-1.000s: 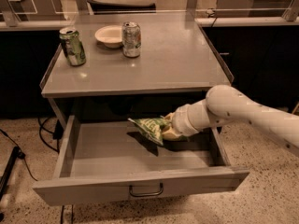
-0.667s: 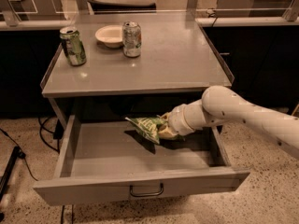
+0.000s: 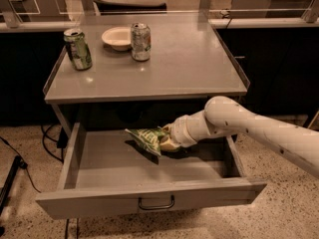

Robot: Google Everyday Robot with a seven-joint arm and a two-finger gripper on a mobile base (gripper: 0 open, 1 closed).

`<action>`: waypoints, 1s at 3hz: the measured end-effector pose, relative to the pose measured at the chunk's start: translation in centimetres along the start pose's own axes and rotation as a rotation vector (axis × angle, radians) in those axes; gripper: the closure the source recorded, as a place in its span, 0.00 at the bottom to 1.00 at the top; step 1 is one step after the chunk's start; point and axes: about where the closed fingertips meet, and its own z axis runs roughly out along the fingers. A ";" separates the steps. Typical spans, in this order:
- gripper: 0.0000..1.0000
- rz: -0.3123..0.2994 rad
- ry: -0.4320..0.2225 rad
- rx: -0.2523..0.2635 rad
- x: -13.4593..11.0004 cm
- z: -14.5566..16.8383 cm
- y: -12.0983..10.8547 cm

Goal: Place green jalapeno chip bag into top drawer

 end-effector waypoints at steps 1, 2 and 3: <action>0.74 0.000 0.000 0.000 0.0 0.0 0.0; 0.50 0.000 0.000 0.000 0.0 0.0 0.0; 0.20 0.000 0.000 0.000 0.0 0.0 0.0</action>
Offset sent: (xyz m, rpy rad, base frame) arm 0.0000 0.0000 -0.0001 0.0001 0.0002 0.0001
